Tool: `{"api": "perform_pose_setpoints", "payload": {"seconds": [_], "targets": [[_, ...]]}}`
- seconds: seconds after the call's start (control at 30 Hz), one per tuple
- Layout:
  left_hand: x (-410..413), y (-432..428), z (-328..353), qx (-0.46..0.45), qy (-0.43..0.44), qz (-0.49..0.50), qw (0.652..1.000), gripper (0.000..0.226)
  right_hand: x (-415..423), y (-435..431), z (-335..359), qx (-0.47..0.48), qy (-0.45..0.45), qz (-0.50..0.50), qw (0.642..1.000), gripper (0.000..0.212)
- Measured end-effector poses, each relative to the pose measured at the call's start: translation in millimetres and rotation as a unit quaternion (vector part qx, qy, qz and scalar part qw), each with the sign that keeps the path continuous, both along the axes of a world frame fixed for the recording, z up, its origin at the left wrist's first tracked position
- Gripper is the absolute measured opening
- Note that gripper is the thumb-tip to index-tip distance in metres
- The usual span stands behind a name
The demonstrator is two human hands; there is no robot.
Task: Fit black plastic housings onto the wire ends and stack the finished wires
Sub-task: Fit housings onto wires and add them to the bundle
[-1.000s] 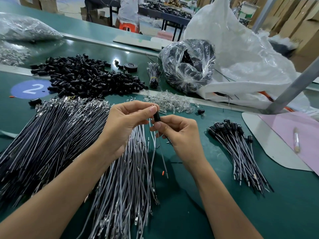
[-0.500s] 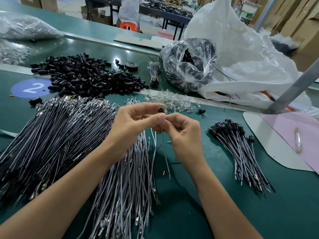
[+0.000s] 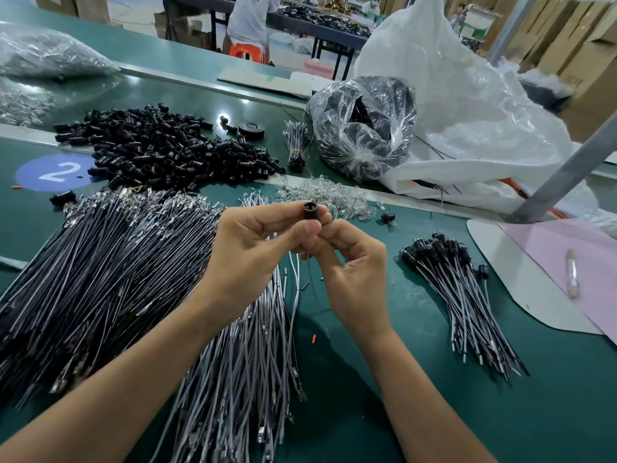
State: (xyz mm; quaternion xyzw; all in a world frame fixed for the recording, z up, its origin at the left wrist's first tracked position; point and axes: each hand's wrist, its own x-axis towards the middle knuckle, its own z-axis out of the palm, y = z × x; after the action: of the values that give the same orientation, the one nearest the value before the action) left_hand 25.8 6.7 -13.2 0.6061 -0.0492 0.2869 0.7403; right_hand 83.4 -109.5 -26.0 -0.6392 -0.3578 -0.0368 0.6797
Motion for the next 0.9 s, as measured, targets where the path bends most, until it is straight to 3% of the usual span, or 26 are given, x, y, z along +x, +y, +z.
{"api": "perform_pose_setpoints", "payload": {"seconds": [0.37, 0.67, 0.9], "targets": [[-0.1, -2.9, -0.9, -0.014, -0.015, 0.049, 0.999, 0.019, -2.7, 6.2, -5.6, 0.006, -0.005, -0.013, 1.0, 0.014], [-2.2, 1.2, 2.5, 0.073, 0.004, 0.03, 0.997, 0.026, -5.2, -1.4, -2.4, -0.02, -0.048, -0.059, 0.997, 0.016], [-2.9, 3.6, 2.3, 0.069, 0.005, 0.042, 0.997, 0.021, -4.2, -1.8, 2.3, -0.004, -0.056, -0.042, 0.998, 0.017]]}}
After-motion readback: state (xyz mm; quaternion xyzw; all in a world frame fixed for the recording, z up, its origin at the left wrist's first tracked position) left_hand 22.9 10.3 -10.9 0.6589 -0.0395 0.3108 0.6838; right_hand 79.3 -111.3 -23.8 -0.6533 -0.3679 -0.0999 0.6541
